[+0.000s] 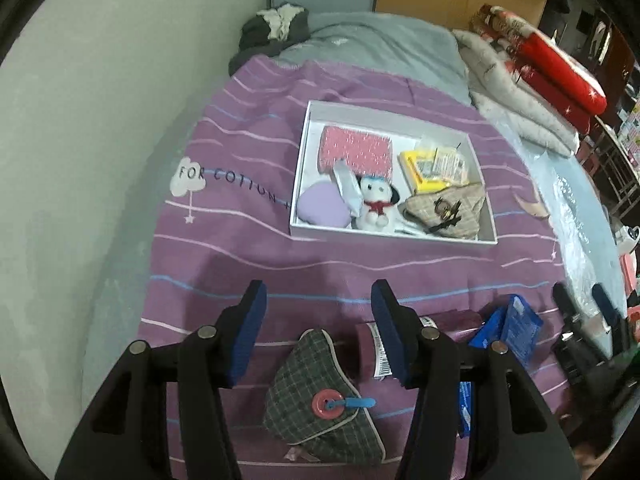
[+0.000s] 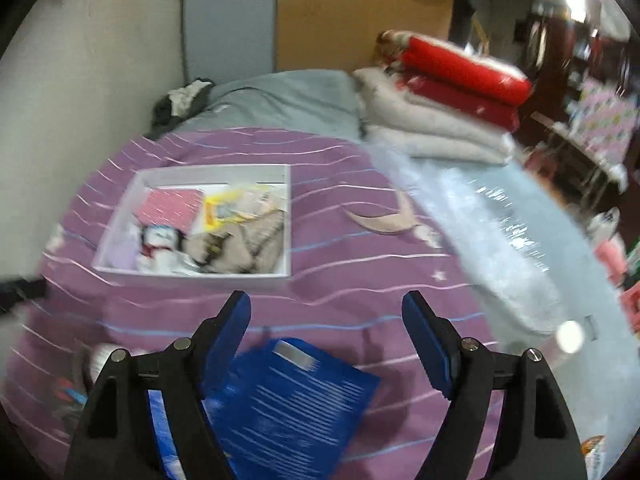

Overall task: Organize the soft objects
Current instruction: 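Withdraw both tools from the box toward the plaid pouch and blue packets, then grasp the green plaid pouch with left tool while right tool grasps the blue packet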

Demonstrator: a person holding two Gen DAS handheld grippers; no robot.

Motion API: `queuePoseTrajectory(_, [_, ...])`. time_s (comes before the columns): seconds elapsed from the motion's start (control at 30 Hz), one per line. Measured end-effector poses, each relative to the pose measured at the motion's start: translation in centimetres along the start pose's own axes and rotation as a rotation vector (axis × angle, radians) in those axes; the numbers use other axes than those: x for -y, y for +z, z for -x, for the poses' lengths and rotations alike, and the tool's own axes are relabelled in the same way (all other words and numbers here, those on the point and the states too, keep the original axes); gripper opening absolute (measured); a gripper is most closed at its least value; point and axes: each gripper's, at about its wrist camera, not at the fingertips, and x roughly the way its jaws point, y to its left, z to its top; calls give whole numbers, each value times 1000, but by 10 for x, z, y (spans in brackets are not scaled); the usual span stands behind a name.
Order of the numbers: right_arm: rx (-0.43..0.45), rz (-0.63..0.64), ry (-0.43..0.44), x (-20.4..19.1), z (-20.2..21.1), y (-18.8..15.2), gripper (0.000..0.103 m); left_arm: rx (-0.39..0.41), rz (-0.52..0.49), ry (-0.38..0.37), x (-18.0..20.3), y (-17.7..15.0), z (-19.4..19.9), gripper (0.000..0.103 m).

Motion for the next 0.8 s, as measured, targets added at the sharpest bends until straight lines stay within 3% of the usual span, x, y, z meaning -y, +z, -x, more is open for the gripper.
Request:
queuePoseTrajectory(0.1, [-15, 36, 14, -6, -3, -7, 79, 31, 17, -42, -3, 0, 11, 56])
queuePoseTrajectory(0.33, [-211, -34, 165, -10, -22, -25, 79, 41, 84, -83, -15, 3, 17, 56])
queuePoseTrajectory(0.47, [-274, -158, 226, 4, -30, -40, 79, 73, 82, -95, -16, 2, 31, 56])
queuePoseTrajectory(0.63, [-351, -261, 196, 21, -45, -55, 81, 121, 111, -84, -20, -1, 37, 56])
queuePoseTrajectory(0.8, [-394, -473, 286, 38, -55, -79, 95, 117, 80, -87, -11, -12, 27, 56])
